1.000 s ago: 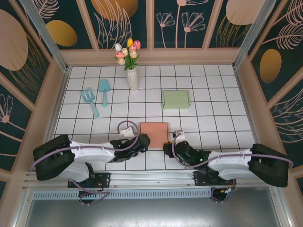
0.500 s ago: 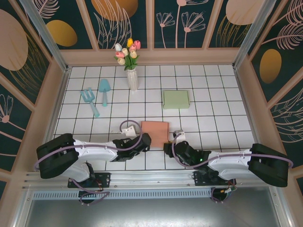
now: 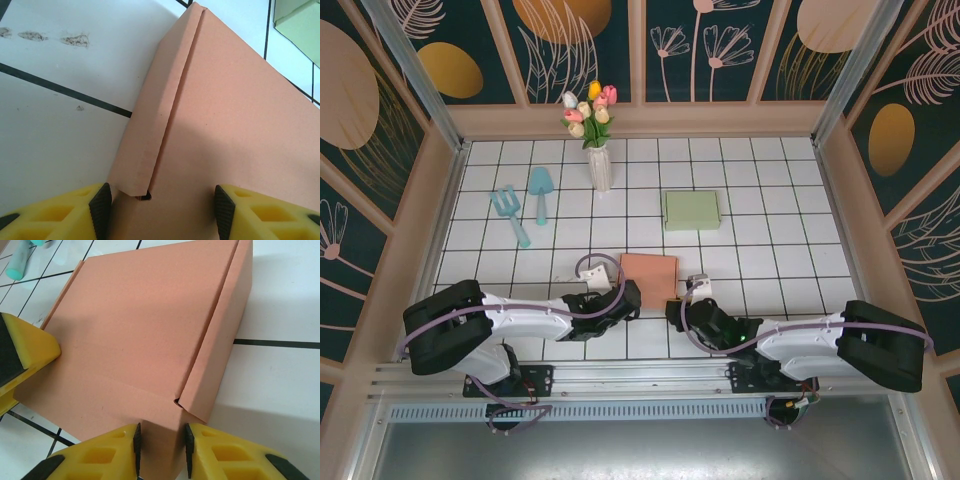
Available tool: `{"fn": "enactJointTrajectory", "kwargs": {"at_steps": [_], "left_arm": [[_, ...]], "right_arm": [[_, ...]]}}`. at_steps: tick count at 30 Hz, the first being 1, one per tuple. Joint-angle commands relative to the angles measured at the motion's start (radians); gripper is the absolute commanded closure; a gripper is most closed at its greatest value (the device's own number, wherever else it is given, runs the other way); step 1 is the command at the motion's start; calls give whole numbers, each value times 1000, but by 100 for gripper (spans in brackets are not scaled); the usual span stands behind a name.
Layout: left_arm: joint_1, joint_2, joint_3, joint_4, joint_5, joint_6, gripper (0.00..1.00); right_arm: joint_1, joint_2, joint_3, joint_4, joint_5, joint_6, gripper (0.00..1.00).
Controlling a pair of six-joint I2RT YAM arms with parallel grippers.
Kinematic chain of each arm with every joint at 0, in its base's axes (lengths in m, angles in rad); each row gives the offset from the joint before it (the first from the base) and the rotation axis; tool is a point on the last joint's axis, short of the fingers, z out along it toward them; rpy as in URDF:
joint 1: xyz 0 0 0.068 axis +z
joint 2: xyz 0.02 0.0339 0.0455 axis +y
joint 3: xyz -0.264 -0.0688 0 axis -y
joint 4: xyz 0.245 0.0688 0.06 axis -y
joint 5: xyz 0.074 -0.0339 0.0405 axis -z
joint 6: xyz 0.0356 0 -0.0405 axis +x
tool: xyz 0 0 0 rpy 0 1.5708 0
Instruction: Fold the paper box
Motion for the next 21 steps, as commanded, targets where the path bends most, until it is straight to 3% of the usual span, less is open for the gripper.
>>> {"fn": "enactJointTrajectory", "kwargs": {"at_steps": [1, 7, 17, 21], "left_arm": [[15, 36, -57, -248, -12, 28, 42], [14, 34, -45, -242, -1, 45, 41], [15, 58, -16, -261, -2, 58, 41], [14, 59, -11, -278, -13, 61, 41]], "right_arm": [[6, -10, -45, -103, -39, 15, 70], [6, -141, -56, -82, -130, 38, 72], [-21, -177, -89, -124, -97, 31, 73], [-23, -160, -91, -128, -73, 34, 65]]}}
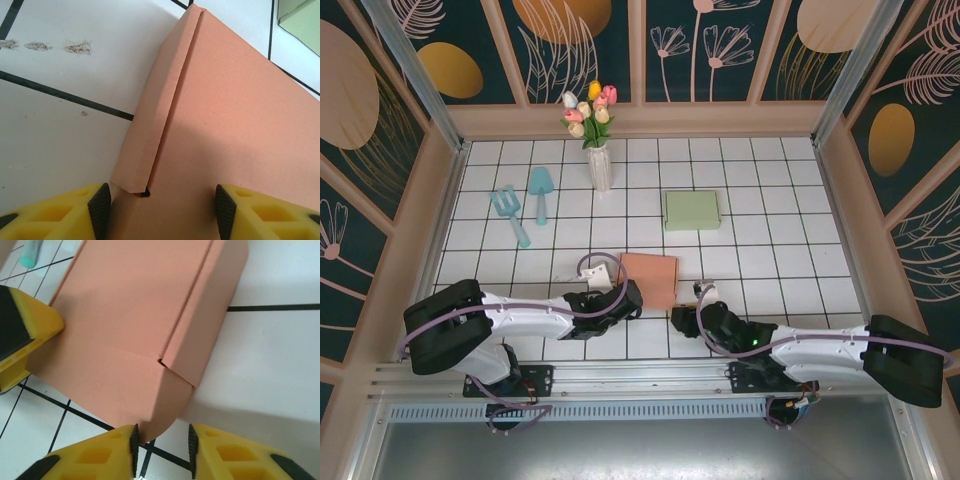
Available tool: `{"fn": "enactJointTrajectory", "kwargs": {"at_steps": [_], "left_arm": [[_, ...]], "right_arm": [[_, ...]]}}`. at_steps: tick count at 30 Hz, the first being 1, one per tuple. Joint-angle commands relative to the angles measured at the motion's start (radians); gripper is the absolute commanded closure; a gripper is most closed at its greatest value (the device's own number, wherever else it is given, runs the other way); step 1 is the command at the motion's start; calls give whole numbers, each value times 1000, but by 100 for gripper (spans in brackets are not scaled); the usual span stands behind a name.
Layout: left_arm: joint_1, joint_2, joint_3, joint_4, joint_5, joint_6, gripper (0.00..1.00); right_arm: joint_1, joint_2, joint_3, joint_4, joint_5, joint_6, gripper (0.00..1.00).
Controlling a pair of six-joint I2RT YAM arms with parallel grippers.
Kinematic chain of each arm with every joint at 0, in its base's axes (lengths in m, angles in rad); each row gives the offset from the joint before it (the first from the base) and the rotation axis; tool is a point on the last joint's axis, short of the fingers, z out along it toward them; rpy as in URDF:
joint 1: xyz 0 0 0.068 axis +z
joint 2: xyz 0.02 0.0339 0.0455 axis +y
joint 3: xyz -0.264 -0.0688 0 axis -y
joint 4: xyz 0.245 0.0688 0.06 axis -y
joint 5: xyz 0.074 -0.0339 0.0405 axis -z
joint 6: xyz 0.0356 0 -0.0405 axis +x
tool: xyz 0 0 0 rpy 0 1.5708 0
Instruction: Fold the paper box
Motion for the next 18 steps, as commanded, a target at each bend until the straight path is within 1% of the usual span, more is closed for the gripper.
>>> {"fn": "enactJointTrajectory", "kwargs": {"at_steps": [1, 7, 11, 18], "left_arm": [[15, 56, -37, -225, -2, 32, 41], [16, 63, -26, -225, 4, 42, 41], [15, 66, -23, -226, 6, 48, 41], [16, 71, -25, -224, 4, 51, 41]], "right_arm": [[-8, 16, -23, -32, 15, 3, 65], [-8, 16, -11, 22, -30, 3, 64], [-9, 19, 4, 22, -26, -1, 64], [-28, 27, 21, 16, -21, -4, 58]]}}
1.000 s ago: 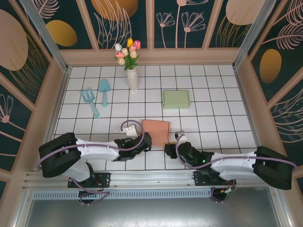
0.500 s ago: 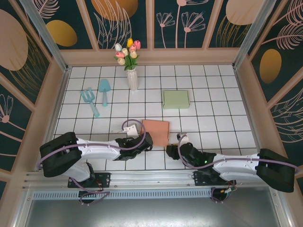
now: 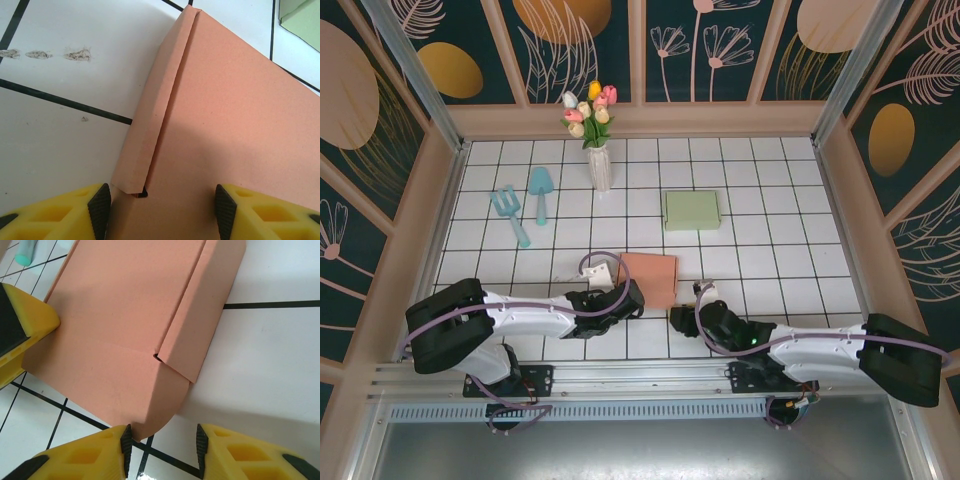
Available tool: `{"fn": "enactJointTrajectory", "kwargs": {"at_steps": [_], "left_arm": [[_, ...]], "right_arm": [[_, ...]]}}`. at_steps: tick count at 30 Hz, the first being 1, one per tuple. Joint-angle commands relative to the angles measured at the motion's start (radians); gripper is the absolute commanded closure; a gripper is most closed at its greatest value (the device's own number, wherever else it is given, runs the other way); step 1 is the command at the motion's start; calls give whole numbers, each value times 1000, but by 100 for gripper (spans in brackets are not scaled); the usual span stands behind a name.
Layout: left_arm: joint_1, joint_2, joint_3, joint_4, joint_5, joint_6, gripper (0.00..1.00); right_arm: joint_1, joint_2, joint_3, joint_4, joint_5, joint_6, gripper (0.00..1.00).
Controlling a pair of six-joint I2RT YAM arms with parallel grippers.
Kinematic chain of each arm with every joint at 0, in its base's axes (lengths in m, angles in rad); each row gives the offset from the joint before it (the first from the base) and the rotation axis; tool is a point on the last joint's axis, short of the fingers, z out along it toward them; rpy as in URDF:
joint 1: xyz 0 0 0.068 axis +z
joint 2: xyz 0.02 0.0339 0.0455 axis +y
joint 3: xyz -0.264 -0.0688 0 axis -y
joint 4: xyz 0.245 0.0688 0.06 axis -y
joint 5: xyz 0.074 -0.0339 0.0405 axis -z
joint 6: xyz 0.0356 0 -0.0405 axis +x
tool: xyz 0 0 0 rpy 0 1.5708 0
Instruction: Fold the paper box
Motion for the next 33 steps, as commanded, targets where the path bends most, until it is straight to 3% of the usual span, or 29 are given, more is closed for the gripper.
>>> {"fn": "enactJointTrajectory", "kwargs": {"at_steps": [1, 22, 33], "left_arm": [[15, 61, -44, -202, 16, 33, 41], [15, 89, -34, -179, 28, 38, 45], [15, 82, -40, -182, 20, 36, 45]], "right_arm": [[-11, 8, 21, 4, -1, -3, 57], [-16, 110, 82, 108, -94, -8, 67], [-14, 149, 97, 67, -27, -46, 72]]}}
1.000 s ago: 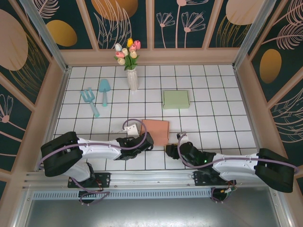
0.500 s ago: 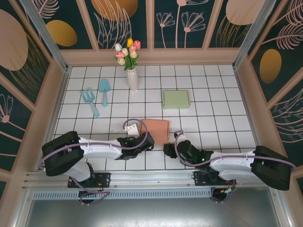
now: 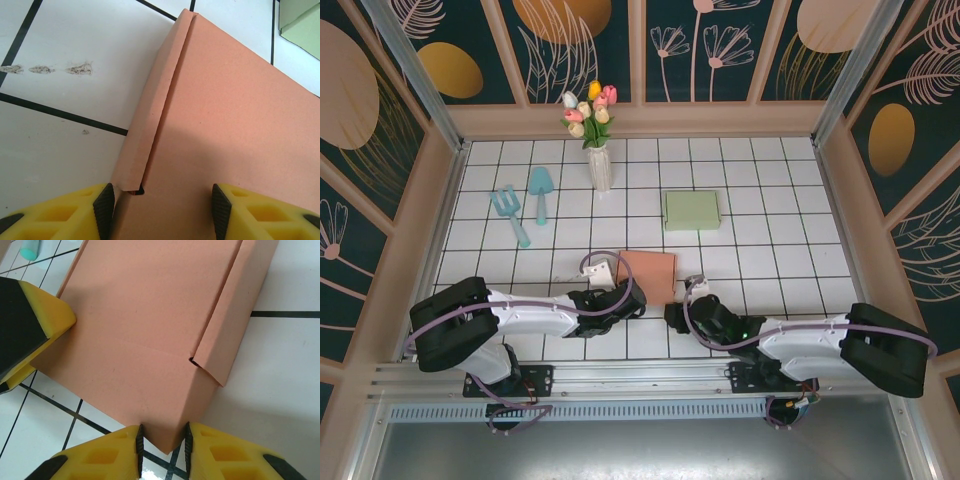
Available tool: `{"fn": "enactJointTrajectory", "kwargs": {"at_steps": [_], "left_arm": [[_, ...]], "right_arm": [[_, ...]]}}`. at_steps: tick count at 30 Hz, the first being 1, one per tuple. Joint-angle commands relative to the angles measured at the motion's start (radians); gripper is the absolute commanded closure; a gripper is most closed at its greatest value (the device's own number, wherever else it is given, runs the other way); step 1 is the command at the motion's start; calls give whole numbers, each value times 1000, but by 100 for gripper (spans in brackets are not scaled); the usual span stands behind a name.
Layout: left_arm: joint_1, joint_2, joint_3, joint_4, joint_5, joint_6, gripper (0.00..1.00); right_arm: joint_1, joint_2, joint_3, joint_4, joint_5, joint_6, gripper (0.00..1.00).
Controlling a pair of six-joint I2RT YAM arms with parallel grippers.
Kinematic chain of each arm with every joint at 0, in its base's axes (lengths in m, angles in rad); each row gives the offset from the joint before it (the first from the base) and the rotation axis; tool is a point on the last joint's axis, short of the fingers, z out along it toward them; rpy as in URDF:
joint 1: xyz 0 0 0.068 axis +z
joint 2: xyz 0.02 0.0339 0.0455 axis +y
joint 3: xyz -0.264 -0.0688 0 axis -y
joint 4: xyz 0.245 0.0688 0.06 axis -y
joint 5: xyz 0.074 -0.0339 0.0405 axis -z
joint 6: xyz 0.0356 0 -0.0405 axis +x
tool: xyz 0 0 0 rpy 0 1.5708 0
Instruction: Fold the paper box
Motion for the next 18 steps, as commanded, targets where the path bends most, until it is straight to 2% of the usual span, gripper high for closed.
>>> {"fn": "enactJointTrajectory", "kwargs": {"at_steps": [1, 9, 18], "left_arm": [[14, 60, -52, -184, 59, 27, 45], [14, 84, -58, -162, 65, 28, 45], [15, 109, -58, -143, 71, 34, 46]], "right_arm": [[-3, 22, 27, 7, 27, -33, 72], [-8, 36, 11, 9, 81, -52, 74], [-55, 60, 6, 31, 67, -82, 75]]}}
